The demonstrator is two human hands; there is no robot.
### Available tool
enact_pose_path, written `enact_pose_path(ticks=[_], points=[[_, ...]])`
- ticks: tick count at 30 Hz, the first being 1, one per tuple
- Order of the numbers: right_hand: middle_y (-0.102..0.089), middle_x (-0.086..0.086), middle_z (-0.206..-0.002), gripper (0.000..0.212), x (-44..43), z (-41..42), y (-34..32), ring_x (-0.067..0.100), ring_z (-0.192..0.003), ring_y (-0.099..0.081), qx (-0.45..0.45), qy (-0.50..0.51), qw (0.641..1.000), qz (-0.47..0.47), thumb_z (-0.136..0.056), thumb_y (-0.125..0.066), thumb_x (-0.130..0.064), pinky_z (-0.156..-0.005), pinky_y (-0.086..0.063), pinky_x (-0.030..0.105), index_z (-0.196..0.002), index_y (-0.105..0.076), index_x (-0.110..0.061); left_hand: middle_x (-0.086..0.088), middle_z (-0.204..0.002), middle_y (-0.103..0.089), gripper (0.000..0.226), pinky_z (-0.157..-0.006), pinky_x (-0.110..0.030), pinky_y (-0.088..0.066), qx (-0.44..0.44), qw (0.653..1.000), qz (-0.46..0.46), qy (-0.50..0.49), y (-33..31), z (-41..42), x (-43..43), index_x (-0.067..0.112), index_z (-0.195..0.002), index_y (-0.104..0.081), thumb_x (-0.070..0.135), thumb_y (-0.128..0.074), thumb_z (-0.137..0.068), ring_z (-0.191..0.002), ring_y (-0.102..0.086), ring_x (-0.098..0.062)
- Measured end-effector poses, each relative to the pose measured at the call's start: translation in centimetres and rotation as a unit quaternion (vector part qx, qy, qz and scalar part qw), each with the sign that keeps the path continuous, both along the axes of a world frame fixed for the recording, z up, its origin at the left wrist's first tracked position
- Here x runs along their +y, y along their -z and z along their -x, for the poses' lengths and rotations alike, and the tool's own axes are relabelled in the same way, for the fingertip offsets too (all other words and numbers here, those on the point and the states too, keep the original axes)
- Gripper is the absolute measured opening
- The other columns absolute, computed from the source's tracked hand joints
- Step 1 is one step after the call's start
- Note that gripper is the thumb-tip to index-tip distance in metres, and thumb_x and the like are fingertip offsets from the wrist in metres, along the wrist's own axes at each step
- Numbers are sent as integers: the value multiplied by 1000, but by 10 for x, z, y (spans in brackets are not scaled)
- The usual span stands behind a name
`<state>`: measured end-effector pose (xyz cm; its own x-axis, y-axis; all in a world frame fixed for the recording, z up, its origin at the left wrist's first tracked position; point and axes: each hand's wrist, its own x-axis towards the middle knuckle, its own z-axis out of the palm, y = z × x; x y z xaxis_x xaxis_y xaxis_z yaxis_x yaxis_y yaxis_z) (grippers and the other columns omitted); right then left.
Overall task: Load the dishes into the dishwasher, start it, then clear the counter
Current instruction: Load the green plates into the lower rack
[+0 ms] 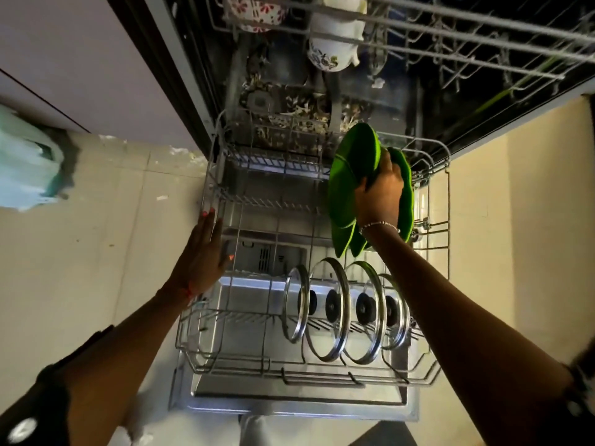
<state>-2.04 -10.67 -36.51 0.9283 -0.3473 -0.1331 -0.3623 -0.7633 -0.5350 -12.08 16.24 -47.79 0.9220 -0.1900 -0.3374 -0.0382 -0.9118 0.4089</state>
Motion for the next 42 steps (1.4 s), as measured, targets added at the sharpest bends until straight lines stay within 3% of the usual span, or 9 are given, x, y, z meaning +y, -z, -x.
enact_pose_path(ticks=[3,7,12,17,22,31,35,42], points=[[-38,21,-135,58,7,-8,17,34,-119,-44,22,-19,1000,8,-91,-43,-4,-104,-37,39,-145,-21,-4,-10,-150,6,82,-112,-34,-2,-9,1000,14,-1,5,2,2,-2,-141,-6,18,-63,-86,-139,8,-24],[-41,22,-133,60,12,-19,42,36,-118,-45,53,-18,998,31,-94,-49,-22,-99,-38,42,-143,-22,-1,-8,-151,6,80,-111,-35,-10,-19,1000,21,8,11,3,7,-4,-142,-11,11,-64,-84,-141,5,-25],[-40,24,-133,55,21,-26,65,38,-117,-46,76,-13,996,39,-95,-48,-15,-98,-42,45,-142,-23,0,-14,-154,-2,78,-111,-36,-15,-30,999,19,21,17,5,12,-5,-143,-15,10,-64,-84,-142,0,-27],[-41,22,-132,47,28,-28,70,39,-116,-48,73,-29,996,50,-95,-45,-9,-94,-43,46,-138,-30,0,-19,-153,-8,79,-110,-39,-20,-43,999,17,26,20,6,14,-5,-142,-18,12,-66,-82,-141,-5,-31],[-45,21,-128,48,29,-30,66,39,-114,-49,110,-32,993,36,-91,-52,-21,-87,-43,44,-131,-35,0,-18,-153,-8,79,-110,-42,-23,-38,999,35,14,21,6,13,-5,-142,-18,14,-66,-83,-141,-4,-31],[-46,18,-129,55,29,-26,56,36,-114,-50,135,7,991,-17,-86,-57,-35,-87,-44,43,-127,-36,-4,-18,-154,-7,80,-110,-46,-28,-33,999,24,20,21,7,14,-4,-142,-17,17,-66,-83,-141,-3,-31],[-44,16,-134,68,27,-22,54,35,-117,-48,117,5,993,-6,-84,-60,-40,-87,-42,40,-134,-31,-4,-17,-154,-4,83,-111,-42,-22,-31,999,26,23,19,7,14,-1,-142,-11,18,-66,-83,-141,-1,-30],[-40,17,-136,70,33,-20,47,35,-119,-46,94,-12,995,6,-84,-62,-35,-90,-42,41,-135,-29,-3,-13,-155,-1,83,-111,-33,-10,-39,998,40,39,12,5,20,3,-140,-3,21,-63,-86,-141,2,-23]])
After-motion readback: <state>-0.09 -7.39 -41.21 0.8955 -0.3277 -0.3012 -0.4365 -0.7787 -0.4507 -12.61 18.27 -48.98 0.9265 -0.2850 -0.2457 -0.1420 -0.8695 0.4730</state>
